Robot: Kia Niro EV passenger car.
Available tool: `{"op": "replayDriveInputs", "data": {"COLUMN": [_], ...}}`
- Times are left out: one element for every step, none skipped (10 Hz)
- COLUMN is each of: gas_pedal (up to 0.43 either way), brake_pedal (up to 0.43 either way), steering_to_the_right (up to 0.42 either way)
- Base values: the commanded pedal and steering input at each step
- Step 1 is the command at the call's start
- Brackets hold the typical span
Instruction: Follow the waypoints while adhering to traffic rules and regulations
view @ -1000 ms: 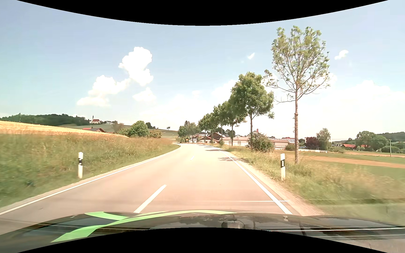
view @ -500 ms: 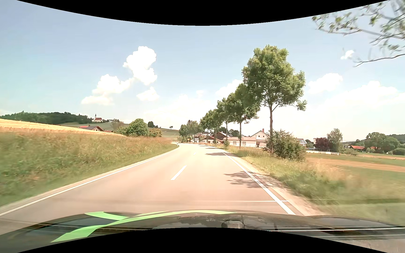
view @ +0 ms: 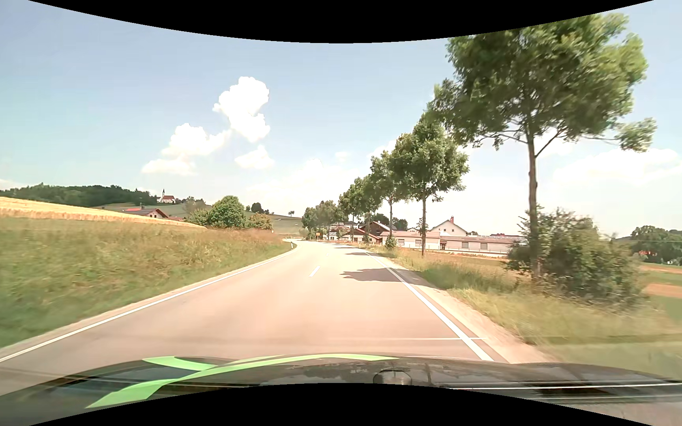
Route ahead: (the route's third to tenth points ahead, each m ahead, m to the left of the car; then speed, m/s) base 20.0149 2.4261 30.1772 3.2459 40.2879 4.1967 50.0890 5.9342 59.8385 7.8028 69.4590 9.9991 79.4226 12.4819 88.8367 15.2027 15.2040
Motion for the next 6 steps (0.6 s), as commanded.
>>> {"op": "replayDriveInputs", "data": {"gas_pedal": [0.268, 0.268, 0.268, 0.268, 0.268, 0.26], "brake_pedal": [0.0, 0.0, 0.0, 0.0, 0.0, 0.0], "steering_to_the_right": [-0.013, -0.016, -0.017, -0.018, -0.019, -0.02]}}
